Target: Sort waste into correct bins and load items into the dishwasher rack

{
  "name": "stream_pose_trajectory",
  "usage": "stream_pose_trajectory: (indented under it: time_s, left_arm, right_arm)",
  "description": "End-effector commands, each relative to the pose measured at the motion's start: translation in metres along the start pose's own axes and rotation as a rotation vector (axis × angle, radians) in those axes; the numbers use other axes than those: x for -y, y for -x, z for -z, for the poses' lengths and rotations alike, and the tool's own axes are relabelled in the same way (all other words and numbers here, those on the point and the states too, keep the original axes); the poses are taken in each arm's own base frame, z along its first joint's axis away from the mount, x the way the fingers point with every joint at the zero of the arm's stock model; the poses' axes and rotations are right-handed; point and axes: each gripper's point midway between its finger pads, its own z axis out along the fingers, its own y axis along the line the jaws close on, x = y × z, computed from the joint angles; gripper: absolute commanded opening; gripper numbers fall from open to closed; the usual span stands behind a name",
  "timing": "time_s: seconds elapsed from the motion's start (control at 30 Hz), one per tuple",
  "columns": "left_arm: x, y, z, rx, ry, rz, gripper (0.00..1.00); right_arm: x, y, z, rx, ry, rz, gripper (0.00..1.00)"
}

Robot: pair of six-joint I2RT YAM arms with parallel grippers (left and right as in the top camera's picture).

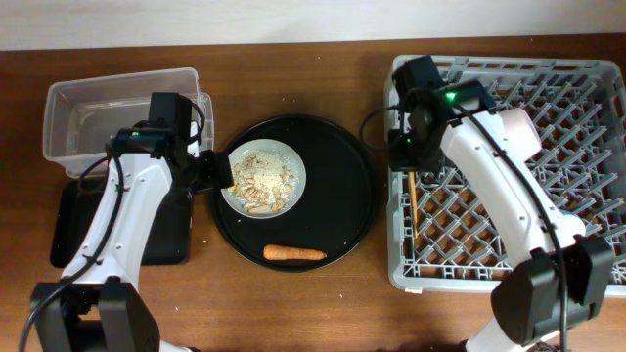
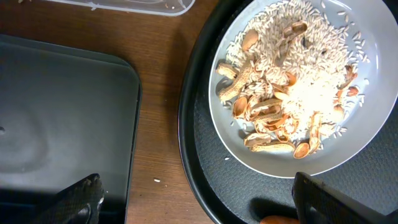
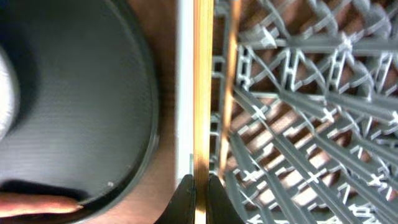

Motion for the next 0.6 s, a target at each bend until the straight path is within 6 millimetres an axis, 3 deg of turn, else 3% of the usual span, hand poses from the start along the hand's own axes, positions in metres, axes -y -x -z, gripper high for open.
stream_pose_trajectory:
  time_s: [0.0,0.1,0.17,0.3,0.4,0.43,0.53,0.57]
  left_arm:
    - [0.003,0.004,0.009,0.027,-0.023,0.008,0.96]
    - [0.003,0.004,0.009,0.027,-0.022,0.008,0.96]
    - [0.003,0.004,0.009,0.027,-0.022,0.008,0.96]
    - [0.005,0.005,0.009,0.032,-0.033,0.006,0.99]
    - [0.016,0.002,0.010,0.017,-0.093,0.003,0.99]
    - [0.022,0.002,0.010,0.011,-0.129,0.005,0.99]
    - [0.041,-0.005,0.012,-0.028,-0.227,0.068,0.99]
    - [0.048,-0.010,0.011,-0.048,-0.243,0.103,0.99]
  right_arm:
    - [0.009,-0.017,-0.037,-0.070,-0.028,0.006,0.04]
    - [0.011,-0.024,-0.059,-0.071,-0.029,-0.005,0.04]
    - [0.011,-0.023,-0.061,-0.068,-0.028,-0.005,0.04]
    - [0.010,-0.020,-0.053,-0.050,-0.023,-0.005,0.30]
    - [0.009,-0.004,-0.016,0.045,0.003,0.038,0.59]
    - [0.013,0.003,0.006,0.099,0.015,0.021,0.64]
    - [0.038,0.007,0.041,0.179,0.023,-0.049,0.72]
    - [0.051,0.004,0.049,0.188,0.022,-0.083,0.78]
